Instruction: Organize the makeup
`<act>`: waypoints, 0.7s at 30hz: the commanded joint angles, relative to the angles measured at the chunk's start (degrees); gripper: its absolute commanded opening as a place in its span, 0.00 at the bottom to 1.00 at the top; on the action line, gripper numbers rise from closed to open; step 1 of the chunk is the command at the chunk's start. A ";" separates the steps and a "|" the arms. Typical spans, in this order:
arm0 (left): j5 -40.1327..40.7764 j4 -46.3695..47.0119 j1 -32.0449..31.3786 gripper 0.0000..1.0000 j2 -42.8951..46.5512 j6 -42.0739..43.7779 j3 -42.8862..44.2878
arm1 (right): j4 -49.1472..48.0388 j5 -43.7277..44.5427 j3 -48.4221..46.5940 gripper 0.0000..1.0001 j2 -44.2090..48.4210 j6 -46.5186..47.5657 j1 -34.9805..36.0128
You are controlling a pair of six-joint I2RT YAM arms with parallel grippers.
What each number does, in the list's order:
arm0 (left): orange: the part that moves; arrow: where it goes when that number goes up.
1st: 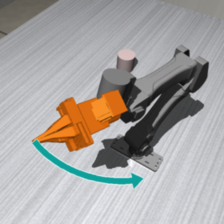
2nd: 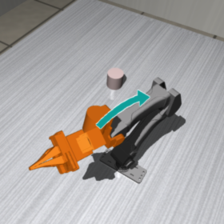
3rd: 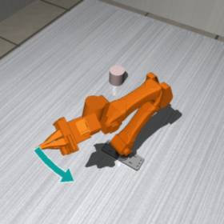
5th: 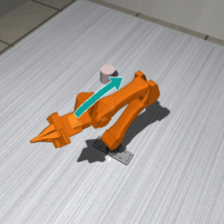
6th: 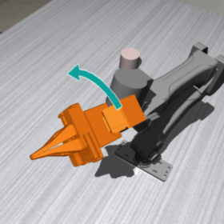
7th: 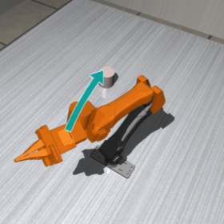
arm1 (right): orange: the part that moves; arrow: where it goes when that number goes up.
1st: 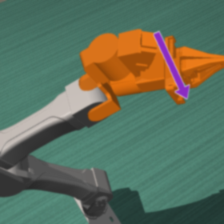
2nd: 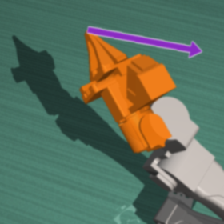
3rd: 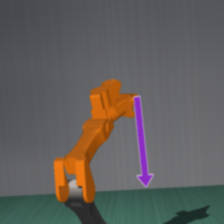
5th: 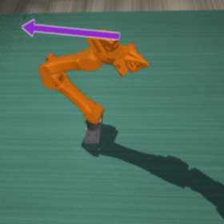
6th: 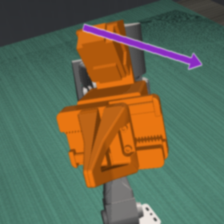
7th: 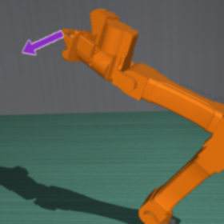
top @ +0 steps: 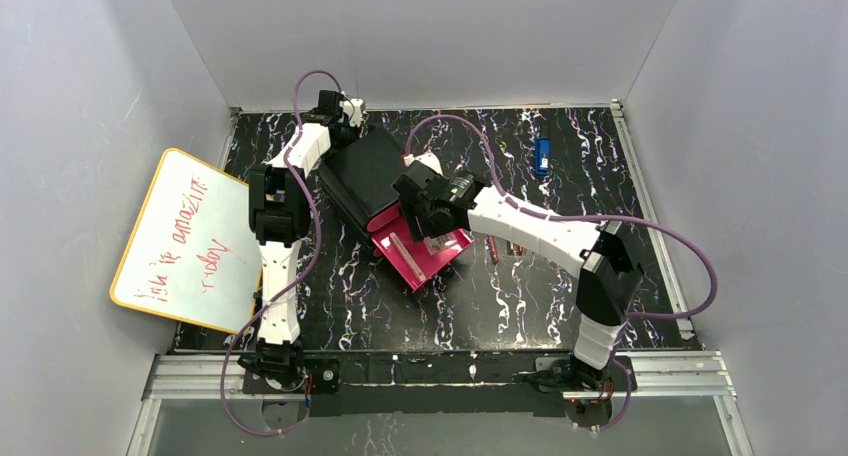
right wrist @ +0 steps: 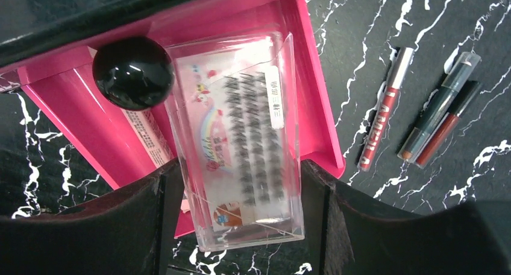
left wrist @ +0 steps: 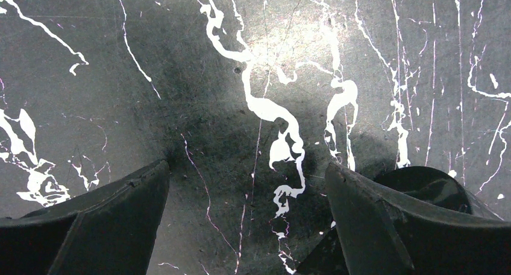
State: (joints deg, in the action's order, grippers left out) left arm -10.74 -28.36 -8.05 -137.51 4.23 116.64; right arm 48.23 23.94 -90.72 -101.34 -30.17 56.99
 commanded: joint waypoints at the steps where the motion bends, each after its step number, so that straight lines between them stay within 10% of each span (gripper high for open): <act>1: -2.22 -2.93 -1.09 0.98 0.99 0.08 1.40 | -0.97 -3.27 -3.48 0.70 -1.66 4.45 -0.30; 21: -2.02 -2.92 -1.09 0.98 0.71 0.17 1.44 | -7.29 -5.86 4.45 0.70 -3.99 5.04 -0.65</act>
State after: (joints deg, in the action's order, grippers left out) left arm -10.74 -28.36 -8.05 -137.51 4.23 116.64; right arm 44.29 17.80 -88.12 -104.60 -25.43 56.62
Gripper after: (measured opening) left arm 0.983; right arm 0.729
